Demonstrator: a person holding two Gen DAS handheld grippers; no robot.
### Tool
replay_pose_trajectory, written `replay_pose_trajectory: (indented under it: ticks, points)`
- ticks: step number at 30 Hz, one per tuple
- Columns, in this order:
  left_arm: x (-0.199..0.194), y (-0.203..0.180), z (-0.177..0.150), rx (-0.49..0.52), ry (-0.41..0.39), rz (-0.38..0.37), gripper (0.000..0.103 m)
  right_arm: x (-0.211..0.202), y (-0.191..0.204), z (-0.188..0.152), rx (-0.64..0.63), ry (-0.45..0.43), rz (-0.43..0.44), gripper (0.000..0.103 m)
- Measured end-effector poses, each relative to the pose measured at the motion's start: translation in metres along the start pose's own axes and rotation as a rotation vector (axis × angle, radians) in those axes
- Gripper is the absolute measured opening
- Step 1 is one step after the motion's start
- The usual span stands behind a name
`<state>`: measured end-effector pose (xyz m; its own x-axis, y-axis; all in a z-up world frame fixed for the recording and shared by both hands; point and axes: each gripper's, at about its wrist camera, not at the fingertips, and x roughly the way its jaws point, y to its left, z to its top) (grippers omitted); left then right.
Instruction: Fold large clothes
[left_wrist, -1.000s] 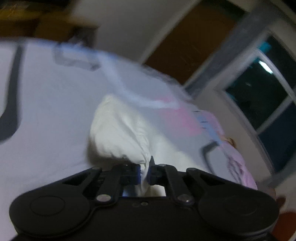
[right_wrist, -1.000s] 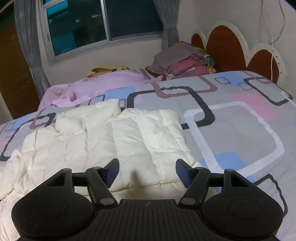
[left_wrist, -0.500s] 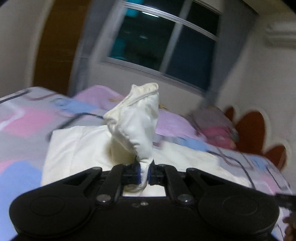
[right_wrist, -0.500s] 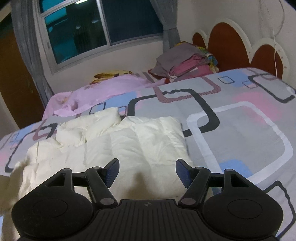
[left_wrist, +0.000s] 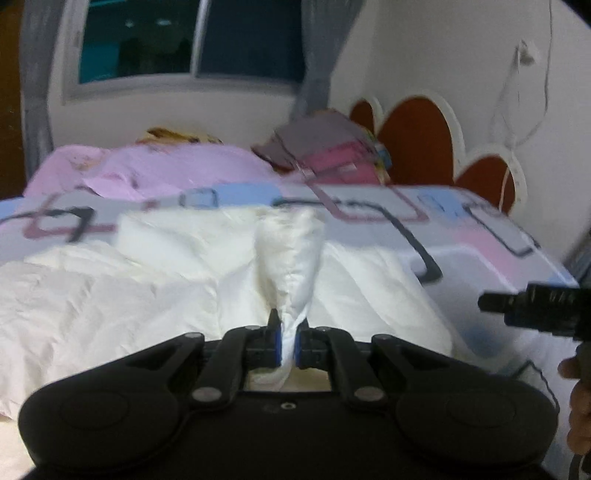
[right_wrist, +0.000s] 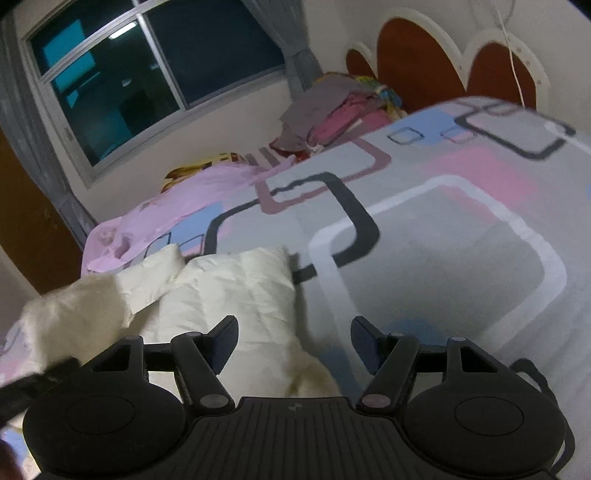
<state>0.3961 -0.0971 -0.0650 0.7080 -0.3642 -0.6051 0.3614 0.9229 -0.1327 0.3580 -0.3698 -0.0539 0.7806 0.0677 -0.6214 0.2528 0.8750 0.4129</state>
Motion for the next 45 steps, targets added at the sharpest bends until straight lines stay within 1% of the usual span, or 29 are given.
replay_pose_trajectory:
  ticks: [3,4,5,6,7,8,9,11,14,17,18,20,23,24,26,28,29,30,31,32,33,34,35,37,39,41,43,44,45]
  points:
    - [0.020,-0.015,-0.011,0.024,0.048,-0.034,0.008,-0.003,-0.010,0.000,0.021,0.003,0.001,0.067]
    - [0.025,-0.019,-0.014,0.028,0.060,-0.047,0.013,-0.004,-0.011,0.000,0.023,0.006,0.000,0.067]
    - [0.029,-0.022,-0.017,0.031,0.067,-0.073,0.022,-0.004,-0.011,-0.001,0.023,0.012,0.003,0.069]
    - [0.033,-0.025,-0.020,0.039,0.074,-0.106,0.041,-0.005,-0.010,-0.001,0.019,0.017,0.008,0.087]
    - [0.035,-0.028,-0.024,0.047,0.081,-0.120,0.061,-0.008,-0.009,-0.001,0.013,0.008,0.013,0.095]
    - [0.033,-0.031,-0.025,0.054,0.078,-0.132,0.069,-0.010,-0.006,-0.001,-0.001,-0.004,0.021,0.099]
    - [0.027,-0.033,-0.026,0.064,0.062,-0.152,0.077,-0.012,-0.003,-0.001,-0.013,-0.005,0.032,0.099]
    - [0.006,-0.030,-0.025,0.072,0.006,-0.153,0.075,-0.015,0.003,0.000,-0.023,-0.009,0.066,0.099]
    - [-0.021,-0.004,-0.024,0.031,-0.041,-0.109,0.064,-0.012,0.014,0.000,-0.017,-0.002,0.124,0.098]
    - [-0.057,0.049,-0.032,-0.046,-0.057,-0.003,0.044,-0.002,0.029,-0.005,-0.037,0.028,0.167,0.098]
    - [-0.070,0.070,-0.039,-0.070,-0.054,0.052,0.041,0.003,0.035,-0.007,-0.047,0.037,0.176,0.095]
    - [-0.093,0.111,-0.054,-0.108,-0.036,0.172,0.037,0.015,0.044,-0.011,-0.051,0.071,0.194,0.087]
    - [-0.114,0.157,-0.077,-0.148,0.019,0.336,0.034,0.033,0.053,-0.018,-0.057,0.108,0.188,0.086]
    - [-0.116,0.165,-0.081,-0.146,0.041,0.368,0.034,0.039,0.055,-0.020,-0.061,0.122,0.175,0.086]
    - [-0.114,0.179,-0.086,-0.147,0.065,0.400,0.034,0.051,0.060,-0.022,-0.060,0.158,0.161,0.086]
    - [-0.102,0.187,-0.085,-0.136,0.083,0.401,0.034,0.058,0.064,-0.024,-0.073,0.173,0.153,0.085]
    - [-0.094,0.188,-0.083,-0.122,0.090,0.397,0.034,0.062,0.068,-0.024,-0.094,0.183,0.147,0.073]
    - [-0.086,0.190,-0.082,-0.108,0.090,0.394,0.034,0.065,0.072,-0.025,-0.111,0.192,0.144,0.057]
    - [-0.078,0.193,-0.082,-0.104,0.090,0.396,0.035,0.067,0.075,-0.025,-0.125,0.197,0.143,0.052]
    - [-0.070,0.196,-0.081,-0.105,0.098,0.399,0.033,0.068,0.078,-0.024,-0.146,0.198,0.150,0.033]
    - [-0.068,0.200,-0.082,-0.109,0.101,0.397,0.029,0.067,0.082,-0.023,-0.167,0.194,0.151,0.017]
    - [-0.067,0.202,-0.082,-0.112,0.103,0.397,0.027,0.064,0.086,-0.021,-0.194,0.174,0.140,0.016]
    - [-0.065,0.203,-0.081,-0.115,0.104,0.394,0.026,0.057,0.089,-0.019,-0.219,0.148,0.135,0.012]
    - [-0.065,0.201,-0.083,-0.120,0.105,0.385,0.026,0.042,0.091,-0.013,-0.240,0.099,0.135,0.010]
    - [-0.067,0.203,-0.088,-0.119,0.108,0.379,0.026,0.034,0.090,-0.012,-0.257,0.079,0.107,0.010]
    - [-0.066,0.204,-0.089,-0.117,0.115,0.375,0.026,0.039,0.086,-0.017,-0.274,0.096,0.061,0.010]
    - [-0.066,0.204,-0.088,-0.109,0.122,0.372,0.025,0.055,0.077,-0.025,-0.277,0.138,0.001,0.010]
    - [-0.065,0.204,-0.087,-0.100,0.127,0.371,0.025,0.063,0.073,-0.027,-0.266,0.158,-0.018,0.010]
    - [-0.065,0.203,-0.086,-0.086,0.132,0.370,0.025,0.064,0.068,-0.026,-0.220,0.156,-0.011,0.011]
